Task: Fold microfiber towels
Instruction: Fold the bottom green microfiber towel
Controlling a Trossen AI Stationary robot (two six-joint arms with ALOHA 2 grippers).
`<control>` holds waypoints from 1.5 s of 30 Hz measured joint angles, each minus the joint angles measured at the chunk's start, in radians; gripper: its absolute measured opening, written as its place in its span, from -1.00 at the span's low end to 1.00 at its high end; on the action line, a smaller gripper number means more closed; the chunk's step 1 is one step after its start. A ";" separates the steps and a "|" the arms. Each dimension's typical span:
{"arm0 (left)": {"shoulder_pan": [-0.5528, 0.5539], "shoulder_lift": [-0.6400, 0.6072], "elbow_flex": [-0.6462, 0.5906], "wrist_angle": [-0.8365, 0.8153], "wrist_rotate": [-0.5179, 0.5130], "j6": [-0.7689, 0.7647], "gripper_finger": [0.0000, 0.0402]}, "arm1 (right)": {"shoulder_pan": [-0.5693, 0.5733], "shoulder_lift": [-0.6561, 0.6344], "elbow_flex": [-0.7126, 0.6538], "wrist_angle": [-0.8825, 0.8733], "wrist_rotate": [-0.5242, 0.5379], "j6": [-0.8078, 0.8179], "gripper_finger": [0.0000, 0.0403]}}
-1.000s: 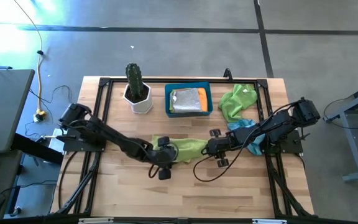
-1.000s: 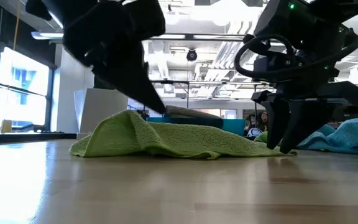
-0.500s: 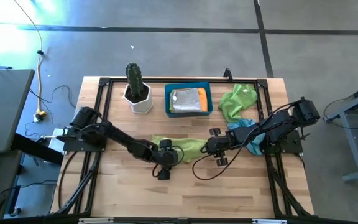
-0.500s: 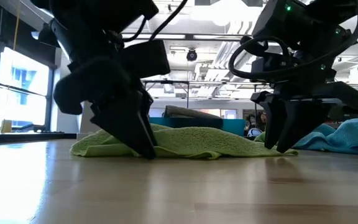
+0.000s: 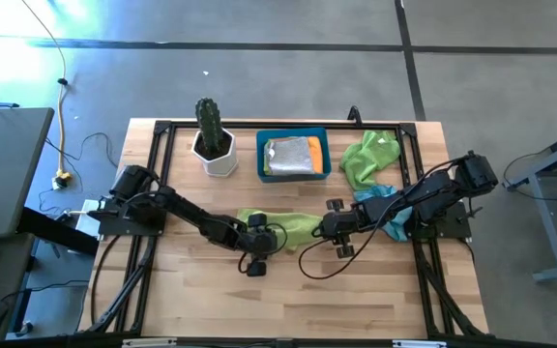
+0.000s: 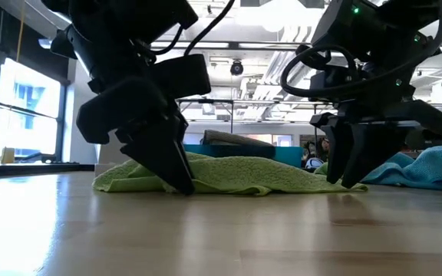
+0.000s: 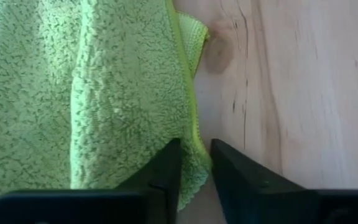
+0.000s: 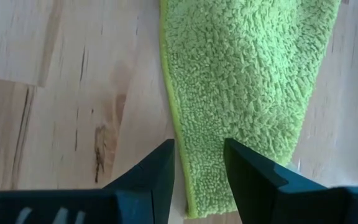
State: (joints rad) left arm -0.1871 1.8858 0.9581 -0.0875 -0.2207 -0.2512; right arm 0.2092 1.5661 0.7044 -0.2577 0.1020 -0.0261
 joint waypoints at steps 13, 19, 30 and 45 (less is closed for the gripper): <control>0.008 0.000 -0.001 -0.017 -0.007 -0.060 -0.98 | 0.000 0.040 0.005 0.006 -0.054 -0.023 -0.27; 0.003 0.000 -0.001 -0.013 -0.004 -0.069 -0.99 | 0.000 0.095 0.010 0.021 -0.048 -0.015 -0.26; -0.001 0.005 -0.005 0.057 0.011 -0.116 -1.00 | -0.012 0.097 0.004 0.053 -0.018 0.083 -0.79; -0.018 -0.140 -0.005 0.035 0.089 -0.323 -1.00 | -0.014 -0.038 0.030 -0.035 -0.023 0.201 -1.00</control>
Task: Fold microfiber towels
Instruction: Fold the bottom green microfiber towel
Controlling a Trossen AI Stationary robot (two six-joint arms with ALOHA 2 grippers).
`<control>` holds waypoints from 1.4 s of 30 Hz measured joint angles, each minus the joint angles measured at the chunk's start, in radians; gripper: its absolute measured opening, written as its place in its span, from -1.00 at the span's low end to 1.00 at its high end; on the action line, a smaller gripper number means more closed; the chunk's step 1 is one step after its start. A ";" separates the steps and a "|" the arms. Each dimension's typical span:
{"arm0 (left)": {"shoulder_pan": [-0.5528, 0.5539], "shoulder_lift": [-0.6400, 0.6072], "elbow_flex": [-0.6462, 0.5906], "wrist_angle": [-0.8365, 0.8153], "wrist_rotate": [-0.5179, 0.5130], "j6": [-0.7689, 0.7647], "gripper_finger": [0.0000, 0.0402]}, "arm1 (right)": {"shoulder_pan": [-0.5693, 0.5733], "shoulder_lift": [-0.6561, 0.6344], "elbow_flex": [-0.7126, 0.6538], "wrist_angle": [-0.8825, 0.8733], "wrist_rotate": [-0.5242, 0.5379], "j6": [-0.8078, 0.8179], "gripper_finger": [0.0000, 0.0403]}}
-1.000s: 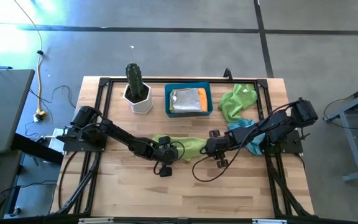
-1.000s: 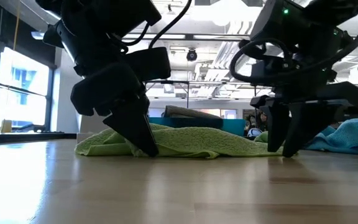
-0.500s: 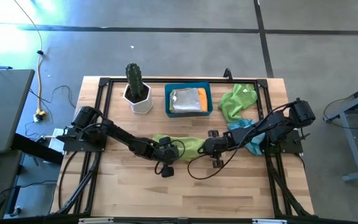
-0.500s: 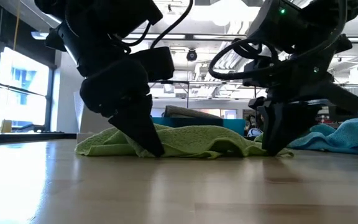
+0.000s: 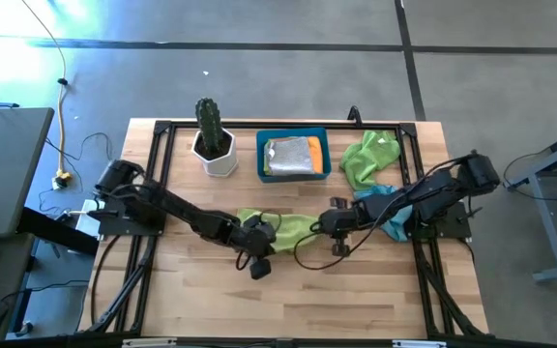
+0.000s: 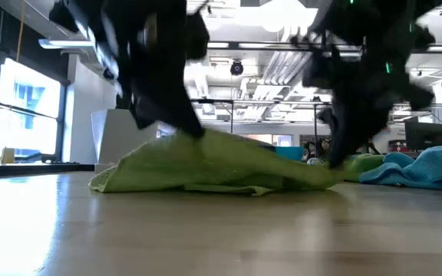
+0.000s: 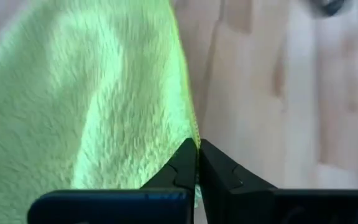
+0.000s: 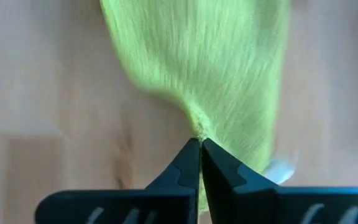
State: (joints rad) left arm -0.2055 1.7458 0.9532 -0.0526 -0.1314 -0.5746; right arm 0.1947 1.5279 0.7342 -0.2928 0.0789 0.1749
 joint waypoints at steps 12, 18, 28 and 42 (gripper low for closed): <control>0.031 -0.120 0.257 -0.384 -0.068 0.086 -1.00 | -0.015 -0.253 0.065 -0.088 0.069 -0.180 -1.00; 0.059 -0.125 0.431 -0.570 -0.101 0.236 -1.00 | -0.050 -0.357 0.156 -0.235 0.077 -0.202 -1.00; 0.089 -0.125 0.658 -0.715 -0.194 0.480 -1.00 | -0.067 -0.375 0.405 -0.480 0.162 -0.320 -1.00; 0.081 -0.125 0.730 -0.739 0.087 0.665 -1.00 | -0.064 -0.374 0.548 -0.644 -0.007 -0.417 -1.00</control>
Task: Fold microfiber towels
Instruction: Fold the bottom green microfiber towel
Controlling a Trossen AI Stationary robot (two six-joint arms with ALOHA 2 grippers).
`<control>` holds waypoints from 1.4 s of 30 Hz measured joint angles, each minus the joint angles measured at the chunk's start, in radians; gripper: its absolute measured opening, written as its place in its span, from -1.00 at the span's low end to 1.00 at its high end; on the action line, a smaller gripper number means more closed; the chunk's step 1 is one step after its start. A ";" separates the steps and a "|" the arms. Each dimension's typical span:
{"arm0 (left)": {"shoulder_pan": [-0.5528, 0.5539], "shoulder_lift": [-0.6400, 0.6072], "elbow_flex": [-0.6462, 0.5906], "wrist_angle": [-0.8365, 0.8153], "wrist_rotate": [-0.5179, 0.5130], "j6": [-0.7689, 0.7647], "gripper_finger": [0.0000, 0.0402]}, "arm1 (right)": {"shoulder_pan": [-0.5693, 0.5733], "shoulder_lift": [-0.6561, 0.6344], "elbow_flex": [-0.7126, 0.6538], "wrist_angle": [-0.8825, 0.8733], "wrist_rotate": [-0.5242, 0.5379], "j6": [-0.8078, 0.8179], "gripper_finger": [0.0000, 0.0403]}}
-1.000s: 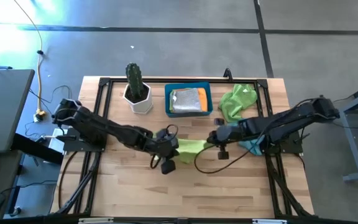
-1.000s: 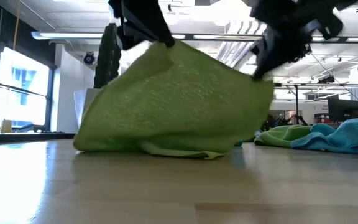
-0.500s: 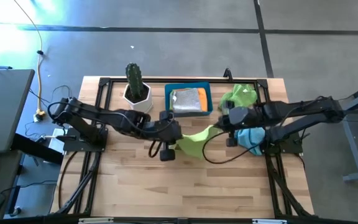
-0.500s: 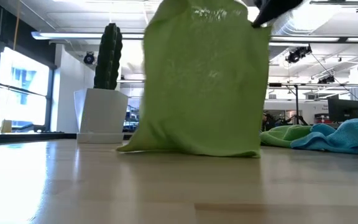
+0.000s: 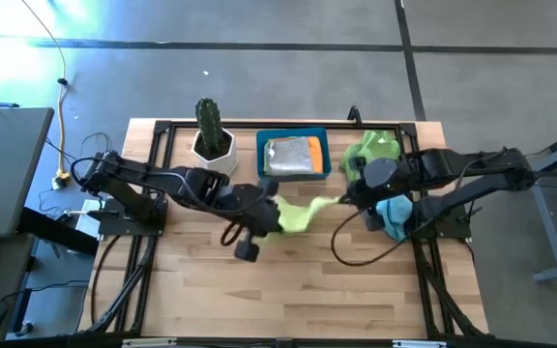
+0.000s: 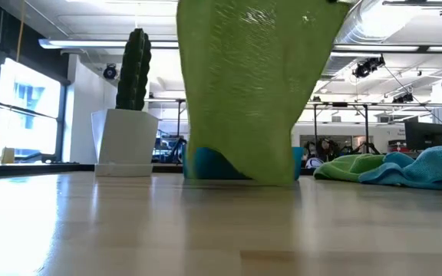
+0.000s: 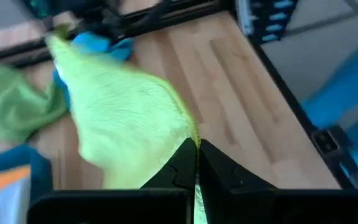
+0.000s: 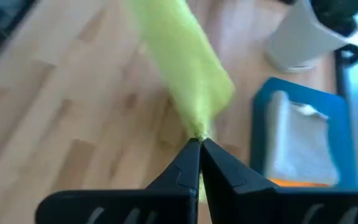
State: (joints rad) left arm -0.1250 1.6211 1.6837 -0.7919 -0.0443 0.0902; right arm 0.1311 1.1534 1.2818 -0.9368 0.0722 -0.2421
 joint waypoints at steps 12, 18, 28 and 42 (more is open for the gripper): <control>0.024 0.000 0.000 -0.094 -0.029 0.181 -1.00 | -0.006 0.009 0.002 -0.022 0.052 -0.007 -1.00; 0.067 0.000 0.000 -0.126 -0.168 0.342 -1.00 | -0.035 0.028 0.002 -0.016 0.084 -0.056 -1.00; 0.179 0.000 0.000 -0.171 -0.402 0.614 -1.00 | -0.118 0.089 0.023 -0.006 0.341 -0.134 -1.00; -0.011 0.024 -0.021 -0.174 -0.232 0.401 -1.00 | -0.026 0.170 0.112 -0.221 0.053 0.134 -1.00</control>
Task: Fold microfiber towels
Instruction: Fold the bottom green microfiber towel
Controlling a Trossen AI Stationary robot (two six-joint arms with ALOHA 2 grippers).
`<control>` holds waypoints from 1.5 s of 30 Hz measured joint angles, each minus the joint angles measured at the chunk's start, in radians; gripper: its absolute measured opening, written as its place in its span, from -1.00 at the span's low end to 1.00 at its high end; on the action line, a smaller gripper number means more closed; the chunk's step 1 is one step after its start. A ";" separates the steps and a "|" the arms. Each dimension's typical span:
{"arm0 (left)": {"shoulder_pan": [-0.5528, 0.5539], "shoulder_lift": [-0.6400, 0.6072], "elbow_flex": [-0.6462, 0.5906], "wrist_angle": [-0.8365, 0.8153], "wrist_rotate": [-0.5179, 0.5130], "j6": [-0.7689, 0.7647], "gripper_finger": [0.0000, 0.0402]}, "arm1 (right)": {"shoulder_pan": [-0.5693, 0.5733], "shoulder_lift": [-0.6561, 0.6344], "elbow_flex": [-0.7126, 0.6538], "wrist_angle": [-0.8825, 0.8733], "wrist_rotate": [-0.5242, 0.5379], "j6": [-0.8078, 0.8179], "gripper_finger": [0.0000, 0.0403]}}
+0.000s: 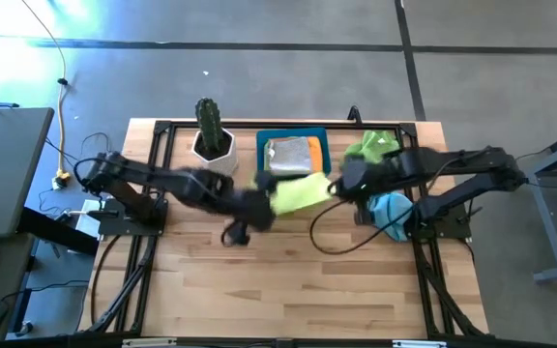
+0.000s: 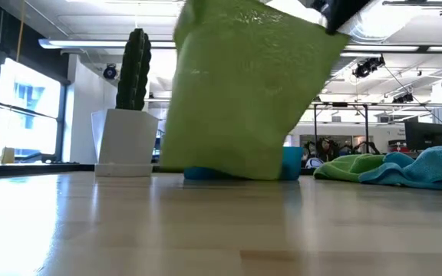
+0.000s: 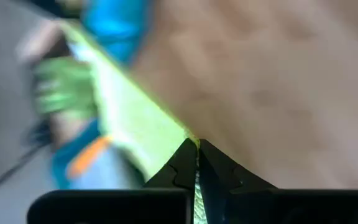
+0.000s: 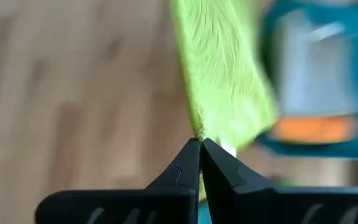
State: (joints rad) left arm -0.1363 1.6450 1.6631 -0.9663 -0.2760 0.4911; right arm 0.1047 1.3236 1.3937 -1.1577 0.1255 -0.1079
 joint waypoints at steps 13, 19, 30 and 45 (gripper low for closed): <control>-0.156 0.237 -0.015 0.090 0.242 -0.265 -1.00 | 0.085 0.155 -0.126 0.183 -0.371 -0.060 -1.00; -0.183 0.284 -0.014 0.211 0.285 -0.391 -1.00 | 0.106 0.052 -0.411 0.483 -0.415 0.034 -1.00; -0.148 0.367 -0.015 0.219 0.288 -0.699 -1.00 | 0.163 0.039 -0.630 0.792 -0.372 0.099 -1.00; -0.131 0.406 -0.015 0.072 0.003 -0.872 -1.00 | 0.080 0.100 -0.644 0.795 -0.239 -0.065 -1.00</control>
State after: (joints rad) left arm -0.2677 2.0514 1.6482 -0.8941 -0.2733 -0.3814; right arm 0.1843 1.4236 0.7502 -0.3632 -0.1133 -0.1725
